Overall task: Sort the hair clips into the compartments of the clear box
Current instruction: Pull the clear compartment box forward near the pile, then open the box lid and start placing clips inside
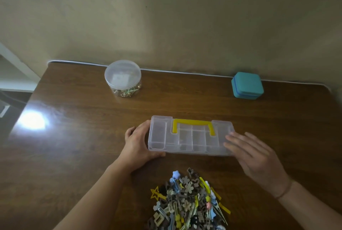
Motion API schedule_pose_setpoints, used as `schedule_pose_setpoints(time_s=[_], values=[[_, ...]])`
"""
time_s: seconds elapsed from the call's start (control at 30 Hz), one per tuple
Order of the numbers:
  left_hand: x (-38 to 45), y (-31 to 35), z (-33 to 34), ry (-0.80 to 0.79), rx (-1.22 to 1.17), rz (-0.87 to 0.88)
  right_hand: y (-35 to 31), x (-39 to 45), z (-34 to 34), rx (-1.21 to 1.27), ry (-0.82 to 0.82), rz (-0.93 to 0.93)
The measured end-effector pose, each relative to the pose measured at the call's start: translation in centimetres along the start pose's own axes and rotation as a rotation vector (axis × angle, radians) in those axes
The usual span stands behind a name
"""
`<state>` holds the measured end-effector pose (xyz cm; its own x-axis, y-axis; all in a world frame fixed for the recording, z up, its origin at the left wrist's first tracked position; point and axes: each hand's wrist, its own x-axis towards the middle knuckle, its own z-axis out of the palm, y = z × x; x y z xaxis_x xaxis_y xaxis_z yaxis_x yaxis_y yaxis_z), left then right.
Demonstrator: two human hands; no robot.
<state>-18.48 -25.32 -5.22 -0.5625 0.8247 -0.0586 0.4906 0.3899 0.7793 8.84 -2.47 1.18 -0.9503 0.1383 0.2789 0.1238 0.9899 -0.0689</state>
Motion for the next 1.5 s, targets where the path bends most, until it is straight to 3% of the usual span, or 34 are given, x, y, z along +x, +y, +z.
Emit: schedule_pose_setpoints(time_s=[0.27,0.4,0.57,0.67,0.73,0.8,0.87,0.93,1.17,1.5], values=[[-0.2,-0.2,0.2,-0.005,0.036,0.022,1.8,9.5,0.2,0.520,0.289,0.609],[-0.4,0.0,0.0,-0.019,0.037,0.019,3.1,12.3,4.0,0.744,0.100,1.037],[-1.4,-0.1,0.4,0.016,0.007,0.021,2.8,10.6,4.0,0.828,-0.197,1.099],[-2.1,-0.1,0.8,0.040,0.007,0.021,1.0,8.0,2.6,0.619,-0.019,1.140],[-2.5,0.0,0.9,0.052,0.016,0.020,-2.1,5.8,1.0,0.428,0.232,1.014],[-2.9,0.2,1.0,0.056,0.035,0.018,-6.2,3.6,-0.3,0.332,0.389,0.700],[-3.4,0.1,1.0,0.070,0.045,0.028,-10.1,1.9,-0.4,0.373,0.301,0.425],[-3.8,0.0,0.9,0.073,0.039,0.036,-12.6,1.2,0.6,0.454,0.077,0.314],[-4.4,-0.5,1.5,0.154,0.049,0.051,-15.2,3.0,4.7,0.156,-0.265,0.219],[-5.1,-1.2,2.2,0.170,0.114,0.145,-14.9,2.4,6.4,0.041,-0.115,0.229]])
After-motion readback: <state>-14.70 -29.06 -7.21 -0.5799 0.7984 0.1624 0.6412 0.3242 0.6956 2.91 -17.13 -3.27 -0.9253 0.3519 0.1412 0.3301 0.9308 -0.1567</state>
